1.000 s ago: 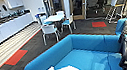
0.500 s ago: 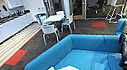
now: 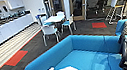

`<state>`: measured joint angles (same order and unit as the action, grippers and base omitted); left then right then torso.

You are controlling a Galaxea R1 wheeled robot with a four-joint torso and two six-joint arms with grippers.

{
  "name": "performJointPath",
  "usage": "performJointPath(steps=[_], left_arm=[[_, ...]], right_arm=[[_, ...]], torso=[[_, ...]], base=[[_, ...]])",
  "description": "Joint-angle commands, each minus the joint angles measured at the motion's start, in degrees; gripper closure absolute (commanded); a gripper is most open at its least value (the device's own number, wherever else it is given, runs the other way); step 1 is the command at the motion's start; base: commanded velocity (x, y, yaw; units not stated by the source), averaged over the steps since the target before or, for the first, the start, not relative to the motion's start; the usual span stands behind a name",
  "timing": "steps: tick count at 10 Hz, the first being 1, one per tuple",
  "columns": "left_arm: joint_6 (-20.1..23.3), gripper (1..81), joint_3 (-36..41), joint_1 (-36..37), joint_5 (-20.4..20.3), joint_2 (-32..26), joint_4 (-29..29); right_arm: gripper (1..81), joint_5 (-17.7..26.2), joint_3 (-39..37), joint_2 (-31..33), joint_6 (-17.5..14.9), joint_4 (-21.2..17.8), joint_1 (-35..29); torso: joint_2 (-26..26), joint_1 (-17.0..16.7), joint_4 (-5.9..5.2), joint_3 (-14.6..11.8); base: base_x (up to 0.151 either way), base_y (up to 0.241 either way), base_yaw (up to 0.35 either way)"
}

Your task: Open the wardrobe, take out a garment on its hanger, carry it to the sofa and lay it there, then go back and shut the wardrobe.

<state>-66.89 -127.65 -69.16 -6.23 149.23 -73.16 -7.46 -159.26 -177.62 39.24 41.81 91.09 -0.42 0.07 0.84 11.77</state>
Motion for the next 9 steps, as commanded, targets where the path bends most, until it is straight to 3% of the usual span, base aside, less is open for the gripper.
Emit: performJointPath(steps=[1,2,3,6,8,9], left_arm=[[0.18,1.0,-3.54,-3.13,0.43,0.89,-3.84],[0.18,1.0,-6.83,-5.24,0.43,2.49,-3.84],[0.18,1.0,-9.62,-6.90,0.43,4.32,-3.75],[0.09,1.0,-13.58,-10.43,0.43,8.88,-3.84],[0.09,1.0,-17.54,-12.18,0.52,12.67,-3.84],[0.09,1.0,-19.56,-12.54,0.52,14.51,-3.84]], right_arm=[[1.0,2.80,0.01,-0.31,0.13,0.29,-1.03],[1.0,2.80,0.01,-0.31,0.13,0.20,-1.30],[1.0,2.89,-0.08,-0.22,0.13,0.11,-1.47],[1.0,2.80,-0.08,-0.22,0.22,0.20,-1.47],[1.0,2.80,0.01,-0.22,0.22,0.20,-1.48],[1.0,2.80,-0.08,-0.22,0.22,0.20,-1.56]], torso=[[0.00,0.00,0.00,-2.15],[0.00,0.00,0.00,-3.15],[-0.05,-0.05,0.00,-1.79],[-0.09,-0.07,0.00,-2.19],[-0.11,-0.07,5.48,-2.21],[-0.11,-0.07,0.29,-2.23]], base=[[0.000,0.000,0.000],[0.000,0.000,0.000],[0.000,0.000,0.000],[0.000,0.000,0.000],[0.000,0.000,0.000],[0.000,0.000,0.000]])
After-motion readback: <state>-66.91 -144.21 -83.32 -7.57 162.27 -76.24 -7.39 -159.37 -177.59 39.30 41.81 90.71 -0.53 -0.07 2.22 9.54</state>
